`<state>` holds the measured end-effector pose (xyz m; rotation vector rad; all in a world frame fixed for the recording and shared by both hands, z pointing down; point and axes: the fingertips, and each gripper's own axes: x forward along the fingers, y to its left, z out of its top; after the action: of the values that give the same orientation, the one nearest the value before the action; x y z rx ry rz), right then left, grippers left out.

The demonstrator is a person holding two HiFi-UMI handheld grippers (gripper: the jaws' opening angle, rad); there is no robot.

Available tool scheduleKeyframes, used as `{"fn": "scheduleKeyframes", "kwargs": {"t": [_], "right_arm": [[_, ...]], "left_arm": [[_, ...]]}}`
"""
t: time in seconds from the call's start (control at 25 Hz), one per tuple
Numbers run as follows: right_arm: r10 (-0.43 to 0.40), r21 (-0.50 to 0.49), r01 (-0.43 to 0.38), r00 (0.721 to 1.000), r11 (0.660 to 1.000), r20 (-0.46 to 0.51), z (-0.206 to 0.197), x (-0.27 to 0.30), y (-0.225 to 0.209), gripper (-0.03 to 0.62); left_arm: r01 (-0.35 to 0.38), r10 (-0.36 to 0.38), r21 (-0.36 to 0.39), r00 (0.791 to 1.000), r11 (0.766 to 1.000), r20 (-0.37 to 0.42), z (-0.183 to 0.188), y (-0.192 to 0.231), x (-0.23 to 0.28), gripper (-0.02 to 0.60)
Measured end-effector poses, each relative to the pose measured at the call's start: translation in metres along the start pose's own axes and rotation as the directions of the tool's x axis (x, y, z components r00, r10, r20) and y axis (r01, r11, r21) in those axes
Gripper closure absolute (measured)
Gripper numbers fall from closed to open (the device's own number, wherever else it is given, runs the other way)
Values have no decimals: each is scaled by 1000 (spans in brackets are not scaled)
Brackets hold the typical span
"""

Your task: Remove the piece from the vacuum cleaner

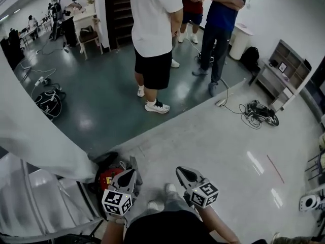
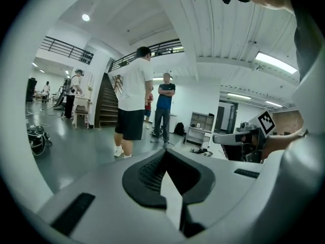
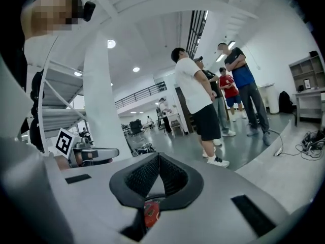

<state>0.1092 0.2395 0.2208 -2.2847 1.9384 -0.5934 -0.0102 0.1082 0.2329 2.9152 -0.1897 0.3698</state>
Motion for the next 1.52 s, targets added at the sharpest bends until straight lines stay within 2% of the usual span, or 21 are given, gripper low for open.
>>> {"fn": "scheduleKeyframes", "kwargs": {"t": [0.24, 0.4, 0.56, 0.76, 0.96, 1.08, 1.2, 1.52], "right_arm": [[148, -37, -152, 985, 988, -88, 4, 74, 9, 566], [253, -44, -262, 955, 964, -155, 12, 121, 12, 566], [336, -58, -356, 916, 933, -221, 9, 162, 13, 566], [423, -70, -466, 848, 882, -318, -2, 202, 21, 566], [472, -68, -534, 794, 843, -383, -20, 238, 20, 566], [499, -60, -575, 753, 816, -428, -38, 259, 22, 566], [526, -39, -616, 701, 787, -482, -59, 272, 23, 566], [565, -16, -710, 574, 705, -593, -127, 298, 33, 566]], "left_arm": [[-155, 155, -59, 988, 986, 4, -6, 55, -6, 565], [-271, 271, -105, 962, 957, -9, -6, 87, -11, 565], [-371, 372, -142, 928, 918, -20, -15, 112, -14, 565], [-490, 489, -197, 870, 849, -57, -33, 133, -26, 565], [-577, 569, -218, 816, 787, -105, -59, 148, -29, 563], [-617, 602, -233, 786, 752, -139, -80, 155, -30, 563], [-649, 626, -254, 760, 717, -174, -98, 154, -29, 563], [-716, 670, -272, 698, 643, -254, -153, 162, -21, 561]]}}
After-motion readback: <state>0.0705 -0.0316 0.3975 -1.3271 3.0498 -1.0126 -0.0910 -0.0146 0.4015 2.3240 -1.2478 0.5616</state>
